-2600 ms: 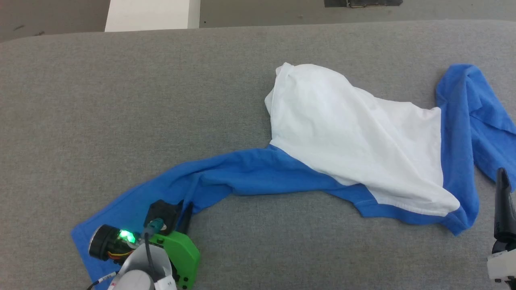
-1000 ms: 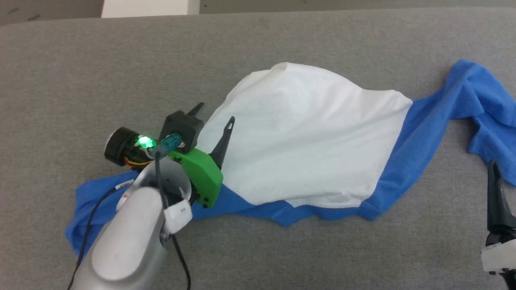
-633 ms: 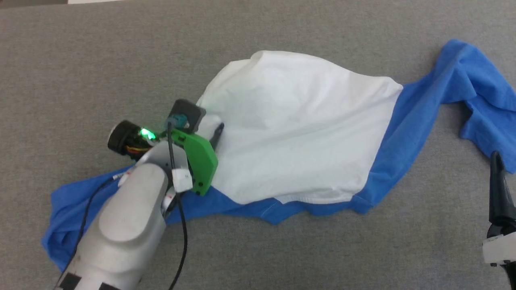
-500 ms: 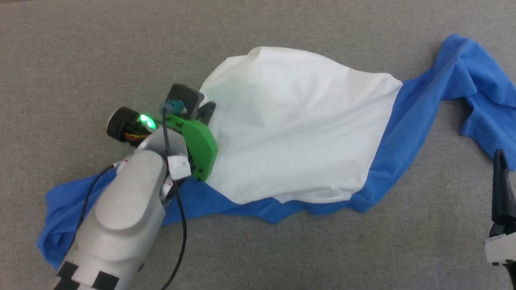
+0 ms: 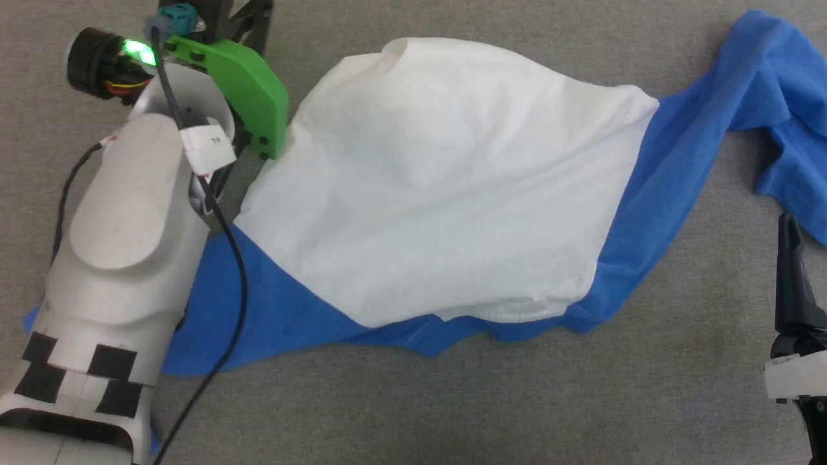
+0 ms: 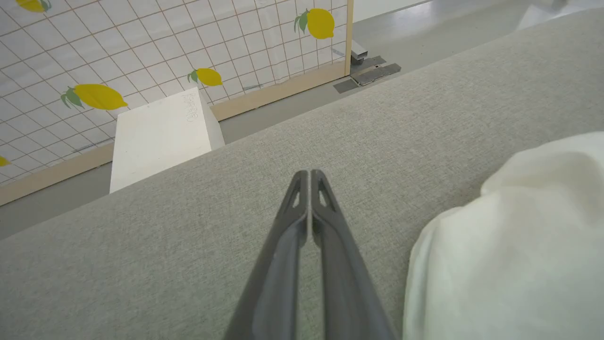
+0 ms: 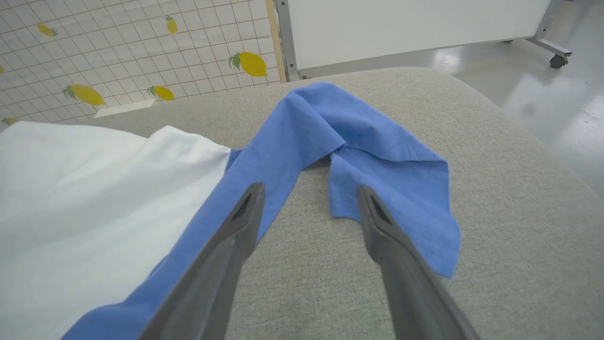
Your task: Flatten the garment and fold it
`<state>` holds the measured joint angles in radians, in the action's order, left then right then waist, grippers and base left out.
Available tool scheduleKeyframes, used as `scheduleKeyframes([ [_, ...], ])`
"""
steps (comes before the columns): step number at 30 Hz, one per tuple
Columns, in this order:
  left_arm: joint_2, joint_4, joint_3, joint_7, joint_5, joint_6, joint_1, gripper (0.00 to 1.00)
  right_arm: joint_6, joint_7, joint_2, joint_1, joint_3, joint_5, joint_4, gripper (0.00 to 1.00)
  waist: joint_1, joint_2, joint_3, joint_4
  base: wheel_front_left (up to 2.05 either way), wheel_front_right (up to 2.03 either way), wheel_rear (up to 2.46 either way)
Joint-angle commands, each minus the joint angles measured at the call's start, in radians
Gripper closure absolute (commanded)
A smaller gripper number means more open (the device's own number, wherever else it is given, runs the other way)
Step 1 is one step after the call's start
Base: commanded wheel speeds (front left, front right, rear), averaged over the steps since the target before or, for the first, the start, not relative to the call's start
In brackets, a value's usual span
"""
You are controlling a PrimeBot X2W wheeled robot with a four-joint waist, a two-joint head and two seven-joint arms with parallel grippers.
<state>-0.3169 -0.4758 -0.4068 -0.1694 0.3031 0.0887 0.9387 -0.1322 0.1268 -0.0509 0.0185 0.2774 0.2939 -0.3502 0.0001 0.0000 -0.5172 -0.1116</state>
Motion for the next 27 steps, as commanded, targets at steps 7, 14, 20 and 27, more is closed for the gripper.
scheduleKeyframes([
  [7,-0.001,0.083,0.008,0.129,0.022,-0.002,-0.028,0.0,0.002,-0.02,0.001,-0.015,0.009,0.003,0.034,0.0,-0.0001,0.0,0.017,0.003,0.0,0.0,0.0],
  [14,-0.027,0.288,0.036,0.127,0.064,-0.034,-0.156,0.0,0.002,-0.008,0.001,0.006,0.004,-0.005,0.037,0.0,-0.0001,0.0,0.109,0.039,0.0,0.0,0.0],
  [20,-0.064,0.483,0.037,0.044,0.093,-0.097,-0.372,0.0,0.002,0.01,0.001,0.044,0.001,-0.005,0.03,0.0,-0.0001,0.0,0.171,0.067,0.0,0.0,0.0],
  [27,-0.119,0.562,-0.015,-0.061,0.079,-0.101,-0.49,0.0,0.002,0.032,0.001,0.066,-0.005,-0.007,0.001,0.0,-0.0001,0.0,0.177,0.087,0.0,0.0,0.0],
])
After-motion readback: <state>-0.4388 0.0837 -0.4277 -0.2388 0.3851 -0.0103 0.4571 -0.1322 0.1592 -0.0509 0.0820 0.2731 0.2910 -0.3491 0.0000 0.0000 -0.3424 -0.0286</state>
